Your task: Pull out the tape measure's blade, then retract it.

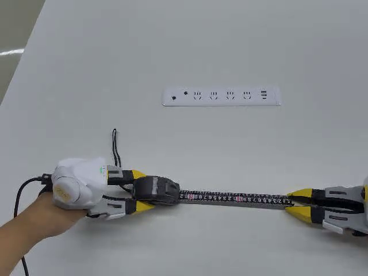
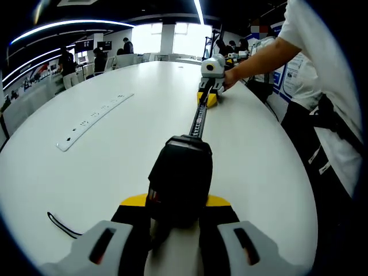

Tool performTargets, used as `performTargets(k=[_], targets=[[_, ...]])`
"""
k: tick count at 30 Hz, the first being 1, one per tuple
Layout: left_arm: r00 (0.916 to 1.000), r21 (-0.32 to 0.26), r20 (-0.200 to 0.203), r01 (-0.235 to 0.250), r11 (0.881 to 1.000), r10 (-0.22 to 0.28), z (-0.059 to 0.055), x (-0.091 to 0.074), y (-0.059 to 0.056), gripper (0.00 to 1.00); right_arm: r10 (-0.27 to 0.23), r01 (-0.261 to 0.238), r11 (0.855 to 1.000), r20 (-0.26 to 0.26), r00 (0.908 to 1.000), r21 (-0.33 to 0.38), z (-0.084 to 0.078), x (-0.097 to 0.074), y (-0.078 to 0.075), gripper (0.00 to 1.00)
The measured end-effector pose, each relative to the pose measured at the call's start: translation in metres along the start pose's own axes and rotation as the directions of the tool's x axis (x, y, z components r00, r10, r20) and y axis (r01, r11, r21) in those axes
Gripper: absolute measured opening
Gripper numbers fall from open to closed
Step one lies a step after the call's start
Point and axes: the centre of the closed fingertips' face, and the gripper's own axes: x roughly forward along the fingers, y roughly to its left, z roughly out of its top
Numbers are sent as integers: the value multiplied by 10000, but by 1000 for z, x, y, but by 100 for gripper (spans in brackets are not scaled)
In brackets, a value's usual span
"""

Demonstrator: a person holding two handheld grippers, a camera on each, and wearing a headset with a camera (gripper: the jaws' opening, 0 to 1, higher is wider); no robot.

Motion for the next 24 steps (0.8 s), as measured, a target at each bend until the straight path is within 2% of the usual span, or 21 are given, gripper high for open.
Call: performTargets(k=[13,23,24], targets=[[10000,53,-46,10,10000,-10,1,0,0,29,-234,232,9989,-40,9997,-413,0,0,-1,11],[10000,140,-68,-31,9999,32,0,1,1,30,-385,383,9987,-26,9993,-349,2,0,-5,14],[9999,21,-80,-62,10000,62,-1,1,1,30,-366,366,9988,17,9993,-323,3,0,-5,15]])
